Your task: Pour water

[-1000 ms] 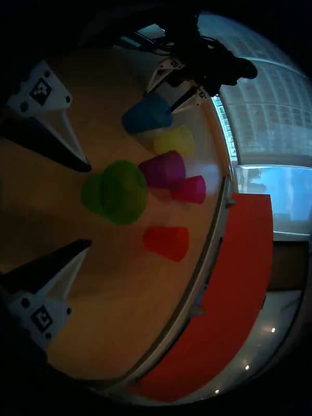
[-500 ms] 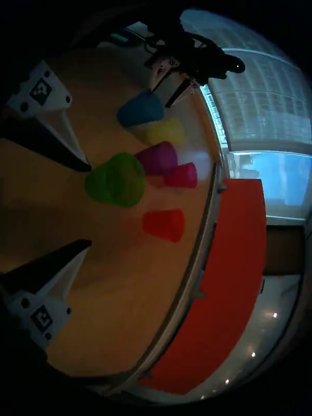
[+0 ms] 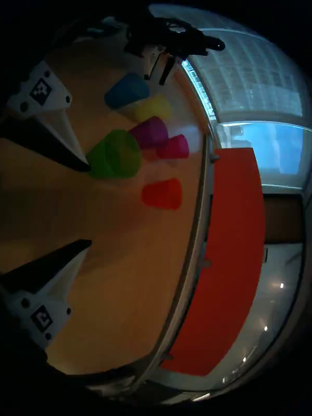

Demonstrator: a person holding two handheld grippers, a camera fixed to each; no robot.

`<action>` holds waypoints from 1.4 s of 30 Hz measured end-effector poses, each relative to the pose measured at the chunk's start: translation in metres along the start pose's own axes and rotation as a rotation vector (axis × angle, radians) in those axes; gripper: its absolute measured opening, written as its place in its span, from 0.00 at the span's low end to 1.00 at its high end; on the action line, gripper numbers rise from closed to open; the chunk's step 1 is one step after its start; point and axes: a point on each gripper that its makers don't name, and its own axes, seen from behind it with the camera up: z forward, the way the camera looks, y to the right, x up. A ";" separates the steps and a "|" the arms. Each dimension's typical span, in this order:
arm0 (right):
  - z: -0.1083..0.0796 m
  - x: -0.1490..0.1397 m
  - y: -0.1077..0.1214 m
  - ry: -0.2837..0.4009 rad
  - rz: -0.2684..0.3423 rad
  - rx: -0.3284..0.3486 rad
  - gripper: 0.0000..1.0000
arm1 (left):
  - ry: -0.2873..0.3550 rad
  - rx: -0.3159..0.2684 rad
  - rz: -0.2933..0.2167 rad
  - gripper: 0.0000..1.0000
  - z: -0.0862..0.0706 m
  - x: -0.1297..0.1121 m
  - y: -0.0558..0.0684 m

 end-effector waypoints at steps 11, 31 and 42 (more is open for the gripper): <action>-0.004 0.004 0.023 0.023 0.116 -0.114 1.00 | 0.069 0.122 -0.142 0.86 -0.003 0.002 -0.032; -0.023 0.049 0.055 0.243 0.164 -0.319 1.00 | 0.278 0.322 -0.250 0.86 -0.033 0.042 -0.065; -0.047 0.069 0.058 0.454 0.161 -0.380 1.00 | 0.464 0.422 -0.245 0.86 -0.057 0.066 -0.067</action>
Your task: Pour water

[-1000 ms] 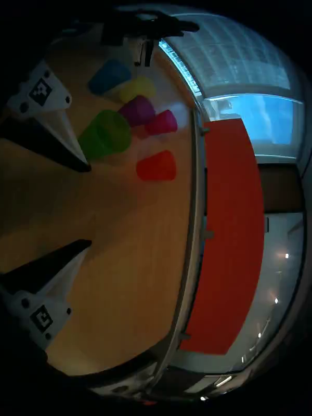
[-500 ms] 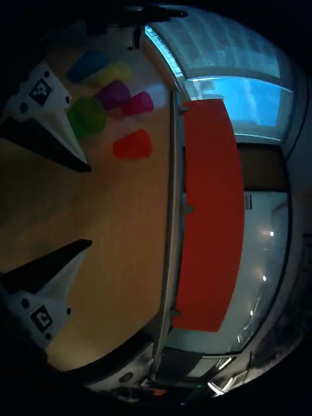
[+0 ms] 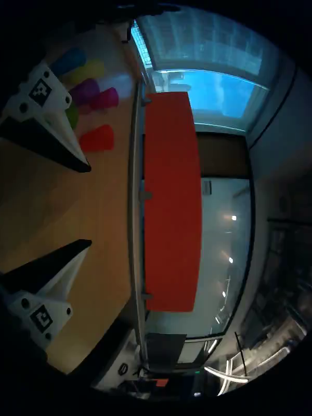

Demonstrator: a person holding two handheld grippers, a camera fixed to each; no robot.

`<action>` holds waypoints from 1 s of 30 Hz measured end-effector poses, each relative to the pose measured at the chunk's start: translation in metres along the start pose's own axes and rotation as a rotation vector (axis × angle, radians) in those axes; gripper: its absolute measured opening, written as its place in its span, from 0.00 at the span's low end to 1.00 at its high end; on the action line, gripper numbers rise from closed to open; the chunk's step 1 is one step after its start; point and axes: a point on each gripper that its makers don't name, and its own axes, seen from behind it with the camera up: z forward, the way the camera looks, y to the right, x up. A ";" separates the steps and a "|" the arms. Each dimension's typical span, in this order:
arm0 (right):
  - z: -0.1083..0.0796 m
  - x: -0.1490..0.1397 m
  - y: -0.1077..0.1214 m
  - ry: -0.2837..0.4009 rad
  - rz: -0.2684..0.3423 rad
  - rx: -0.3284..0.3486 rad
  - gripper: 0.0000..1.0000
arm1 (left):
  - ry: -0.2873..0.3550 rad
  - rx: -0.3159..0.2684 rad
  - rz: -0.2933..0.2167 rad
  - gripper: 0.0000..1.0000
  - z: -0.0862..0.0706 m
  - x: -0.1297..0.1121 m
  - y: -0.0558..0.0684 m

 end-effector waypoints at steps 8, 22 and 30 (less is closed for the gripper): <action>-0.013 0.013 0.003 0.103 -0.049 -0.056 1.00 | 0.085 0.049 -0.046 0.86 -0.006 0.006 -0.005; -0.023 0.008 0.000 0.130 -0.060 -0.088 1.00 | 0.161 0.098 0.001 0.86 -0.008 0.016 -0.009; -0.028 0.014 0.008 0.140 -0.036 -0.099 1.00 | 0.201 0.128 0.025 0.86 -0.010 0.024 -0.012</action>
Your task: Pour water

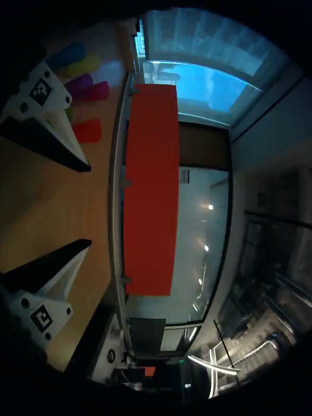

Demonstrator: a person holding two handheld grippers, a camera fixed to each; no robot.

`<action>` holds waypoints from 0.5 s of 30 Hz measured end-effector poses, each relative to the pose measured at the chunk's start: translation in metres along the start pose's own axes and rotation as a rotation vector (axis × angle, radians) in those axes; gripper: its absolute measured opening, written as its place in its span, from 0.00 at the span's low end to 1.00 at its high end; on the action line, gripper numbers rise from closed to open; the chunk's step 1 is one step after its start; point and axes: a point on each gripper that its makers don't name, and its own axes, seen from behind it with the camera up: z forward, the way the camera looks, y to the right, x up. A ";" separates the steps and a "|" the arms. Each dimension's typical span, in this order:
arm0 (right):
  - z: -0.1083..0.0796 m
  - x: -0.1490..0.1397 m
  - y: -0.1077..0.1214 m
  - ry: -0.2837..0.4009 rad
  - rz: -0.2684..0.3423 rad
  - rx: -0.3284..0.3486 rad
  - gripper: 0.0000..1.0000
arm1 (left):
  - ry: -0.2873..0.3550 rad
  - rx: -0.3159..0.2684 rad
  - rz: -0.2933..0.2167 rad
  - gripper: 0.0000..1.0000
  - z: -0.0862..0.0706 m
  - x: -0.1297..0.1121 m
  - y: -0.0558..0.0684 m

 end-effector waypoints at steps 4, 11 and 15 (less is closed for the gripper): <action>-0.001 0.005 0.001 0.002 0.003 0.006 1.00 | 0.010 0.005 0.008 0.85 -0.002 -0.002 0.002; -0.002 0.009 -0.001 -0.006 -0.003 0.011 1.00 | 0.021 0.001 0.017 0.86 -0.004 -0.009 0.007; -0.003 0.010 -0.004 -0.012 0.002 0.013 1.00 | 0.026 -0.009 0.020 0.85 -0.003 -0.014 0.010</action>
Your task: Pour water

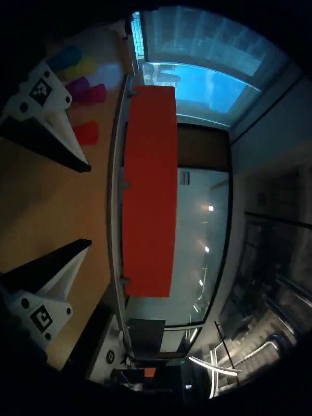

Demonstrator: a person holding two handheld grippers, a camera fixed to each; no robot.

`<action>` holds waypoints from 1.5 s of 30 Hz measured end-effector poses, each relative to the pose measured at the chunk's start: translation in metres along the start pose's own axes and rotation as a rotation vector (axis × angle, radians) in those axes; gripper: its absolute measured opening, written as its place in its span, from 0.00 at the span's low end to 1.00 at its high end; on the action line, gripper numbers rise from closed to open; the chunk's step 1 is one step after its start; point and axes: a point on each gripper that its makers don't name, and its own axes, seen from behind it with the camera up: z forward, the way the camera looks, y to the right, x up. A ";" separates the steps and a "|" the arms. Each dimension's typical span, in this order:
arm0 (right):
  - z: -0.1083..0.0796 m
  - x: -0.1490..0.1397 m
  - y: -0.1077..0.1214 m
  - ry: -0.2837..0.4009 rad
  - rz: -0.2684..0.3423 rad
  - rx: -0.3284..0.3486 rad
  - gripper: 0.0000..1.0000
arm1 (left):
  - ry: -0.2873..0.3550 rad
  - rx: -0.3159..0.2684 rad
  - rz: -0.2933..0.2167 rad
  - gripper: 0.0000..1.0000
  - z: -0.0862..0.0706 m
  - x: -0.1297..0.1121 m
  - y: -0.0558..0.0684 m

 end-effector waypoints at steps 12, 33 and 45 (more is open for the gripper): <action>-0.001 -0.004 -0.001 -0.019 0.008 0.000 1.00 | -0.013 -0.010 -0.021 0.86 0.002 -0.016 0.000; -0.002 -0.006 0.004 -0.023 0.032 -0.010 1.00 | -0.048 -0.025 -0.043 0.86 0.005 -0.027 0.001; 0.000 -0.011 0.005 -0.029 0.033 -0.007 1.00 | -0.055 -0.026 -0.042 0.86 0.006 -0.029 0.001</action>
